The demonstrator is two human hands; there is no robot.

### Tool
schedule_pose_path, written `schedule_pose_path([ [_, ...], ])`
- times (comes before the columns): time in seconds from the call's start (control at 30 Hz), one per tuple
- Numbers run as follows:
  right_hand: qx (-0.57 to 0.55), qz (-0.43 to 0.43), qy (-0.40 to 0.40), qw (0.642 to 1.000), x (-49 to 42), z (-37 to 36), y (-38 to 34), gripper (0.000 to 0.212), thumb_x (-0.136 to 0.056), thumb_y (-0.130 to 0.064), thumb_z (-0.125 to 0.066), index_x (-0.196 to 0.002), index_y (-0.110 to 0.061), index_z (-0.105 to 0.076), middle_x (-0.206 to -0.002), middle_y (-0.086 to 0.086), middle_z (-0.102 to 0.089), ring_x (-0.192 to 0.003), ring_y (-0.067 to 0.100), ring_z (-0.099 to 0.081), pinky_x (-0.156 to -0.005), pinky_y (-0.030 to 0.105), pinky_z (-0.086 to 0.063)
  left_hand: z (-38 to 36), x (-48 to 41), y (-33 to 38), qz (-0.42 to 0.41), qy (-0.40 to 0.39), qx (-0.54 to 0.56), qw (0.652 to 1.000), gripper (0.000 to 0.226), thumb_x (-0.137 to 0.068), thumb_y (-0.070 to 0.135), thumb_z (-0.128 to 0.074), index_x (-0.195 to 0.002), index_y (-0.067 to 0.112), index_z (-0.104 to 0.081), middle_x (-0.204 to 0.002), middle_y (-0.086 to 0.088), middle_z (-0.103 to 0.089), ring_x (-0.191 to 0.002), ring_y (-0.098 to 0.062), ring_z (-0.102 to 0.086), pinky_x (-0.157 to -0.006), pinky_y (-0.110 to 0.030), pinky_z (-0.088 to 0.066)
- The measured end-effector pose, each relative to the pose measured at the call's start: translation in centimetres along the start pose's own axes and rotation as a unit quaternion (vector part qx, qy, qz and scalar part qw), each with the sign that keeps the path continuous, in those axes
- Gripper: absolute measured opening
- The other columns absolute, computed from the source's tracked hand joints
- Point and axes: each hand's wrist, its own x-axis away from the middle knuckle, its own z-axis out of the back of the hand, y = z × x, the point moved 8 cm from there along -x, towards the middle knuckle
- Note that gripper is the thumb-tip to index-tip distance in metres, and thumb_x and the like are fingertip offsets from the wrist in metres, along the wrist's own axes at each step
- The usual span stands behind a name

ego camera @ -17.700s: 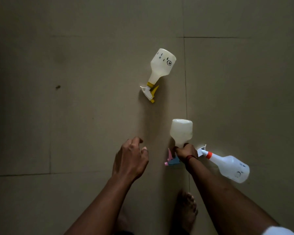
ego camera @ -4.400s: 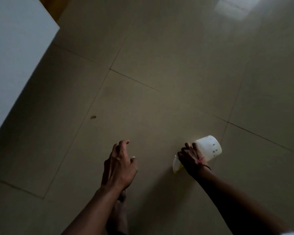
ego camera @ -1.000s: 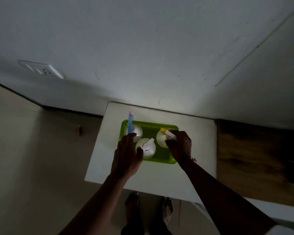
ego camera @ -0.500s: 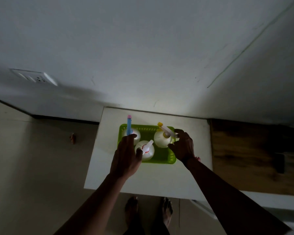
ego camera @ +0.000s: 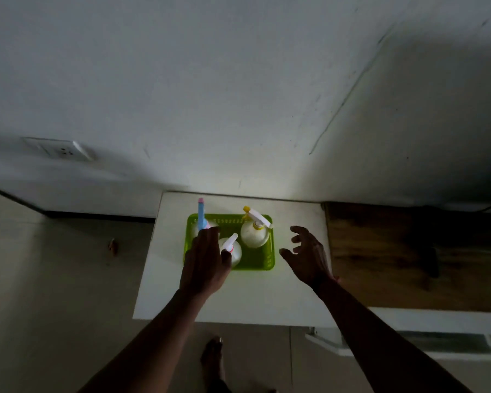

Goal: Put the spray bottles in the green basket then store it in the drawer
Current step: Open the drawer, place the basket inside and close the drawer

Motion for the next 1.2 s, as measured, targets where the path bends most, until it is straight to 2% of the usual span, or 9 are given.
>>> schedule_pose_path([
  [0.13,-0.025,-0.003,-0.019,1.0,3.0,-1.1,1.7,0.057,-0.079,-0.024,-0.075,-0.13,-0.017,-0.051,-0.109,0.008,-0.065,-0.079,0.014,-0.06,-0.069,0.024,-0.045,-0.5,3.6,0.7,0.019,0.036,-0.035,0.999,0.044,-0.075,0.009,-0.068,-0.118,0.006,-0.057,-0.116,-0.014,-0.061,-0.106,-0.035,-0.058,-0.078,-0.041,-0.05],
  [0.2,-0.032,-0.008,-0.036,0.999,5.3,-1.2,3.1,0.055,-0.08,-0.026,-0.074,-0.129,-0.018,-0.052,-0.109,0.008,-0.066,-0.08,0.014,-0.06,-0.07,0.023,-0.046,-1.5,5.9,1.2,0.04,0.043,-0.054,0.997,0.046,-0.072,0.008,-0.069,-0.117,0.006,-0.058,-0.119,-0.016,-0.06,-0.109,-0.037,-0.057,-0.082,-0.046,-0.05],
  [0.3,-0.021,-0.02,-0.075,0.997,8.6,-0.8,5.9,0.053,-0.083,-0.029,-0.071,-0.131,-0.02,-0.051,-0.114,0.008,-0.065,-0.095,0.021,-0.064,-0.08,0.029,-0.05,-3.5,9.1,2.5,0.076,0.029,-0.052,0.995,0.048,-0.072,0.01,-0.069,-0.119,0.007,-0.056,-0.128,-0.018,-0.055,-0.115,-0.039,-0.054,-0.09,-0.052,-0.049],
  [0.47,-0.012,-0.074,-0.126,0.989,14.4,2.3,13.1,0.047,-0.085,-0.028,-0.068,-0.128,-0.019,-0.052,-0.116,0.01,-0.064,-0.099,0.021,-0.063,-0.084,0.029,-0.049,-8.8,13.9,8.2,0.058,-0.046,-0.021,0.997,0.045,-0.079,0.012,-0.063,-0.123,0.014,-0.051,-0.14,-0.011,-0.045,-0.122,-0.032,-0.049,-0.097,-0.05,-0.044],
  [0.67,0.031,-0.137,-0.144,0.979,18.9,7.1,22.1,0.051,-0.089,-0.023,-0.064,-0.135,-0.009,-0.048,-0.129,0.015,-0.058,-0.111,0.028,-0.06,-0.091,0.034,-0.048,-15.2,17.2,16.0,-0.009,-0.136,0.025,0.99,0.051,-0.079,0.016,-0.057,-0.129,0.016,-0.046,-0.134,-0.007,-0.048,-0.118,-0.027,-0.05,-0.094,-0.043,-0.045],
  [0.87,0.064,-0.209,-0.17,0.961,21.4,8.1,28.8,0.05,-0.092,-0.029,-0.059,-0.138,-0.016,-0.045,-0.132,0.012,-0.056,-0.114,0.027,-0.057,-0.096,0.037,-0.049,-22.7,19.6,19.0,-0.039,-0.267,0.041,0.962,0.056,-0.085,0.025,-0.051,-0.138,0.025,-0.032,-0.135,-0.002,-0.046,-0.122,-0.022,-0.048,-0.097,-0.036,-0.043],
  [1.0,0.14,-0.188,-0.241,0.942,21.8,5.6,32.5,0.061,-0.096,-0.039,-0.049,-0.15,-0.018,-0.026,-0.154,0.008,-0.036,-0.136,0.025,-0.041,-0.109,0.034,-0.036,-29.4,22.3,19.7,-0.057,-0.395,0.03,0.917,0.069,-0.086,0.031,-0.051,-0.148,0.027,-0.022,-0.15,-0.002,-0.037,-0.13,-0.023,-0.044,-0.105,-0.039,-0.042],
  [1.1,0.165,-0.178,-0.291,0.925,22.1,3.8,35.3,0.067,-0.098,-0.04,-0.044,-0.152,-0.017,-0.012,-0.162,0.007,-0.014,-0.147,0.024,-0.02,-0.117,0.034,-0.022,-33.4,23.7,20.3,-0.096,-0.455,-0.016,0.885,0.076,-0.092,0.032,-0.049,-0.155,0.021,-0.008,-0.163,-0.005,-0.016,-0.147,-0.025,-0.021,-0.117,-0.043,-0.028],
  [1.2,0.19,-0.162,-0.325,0.912,22.1,2.3,38.0,0.07,-0.099,-0.04,-0.041,-0.153,-0.016,-0.003,-0.163,0.006,0.004,-0.15,0.026,0.0,-0.12,0.039,-0.014,-37.2,24.2,20.9,-0.119,-0.491,-0.062,0.861,0.081,-0.097,0.034,-0.047,-0.155,0.015,0.006,-0.165,-0.007,0.005,-0.152,-0.023,0.0,-0.122,-0.044,-0.016],
])
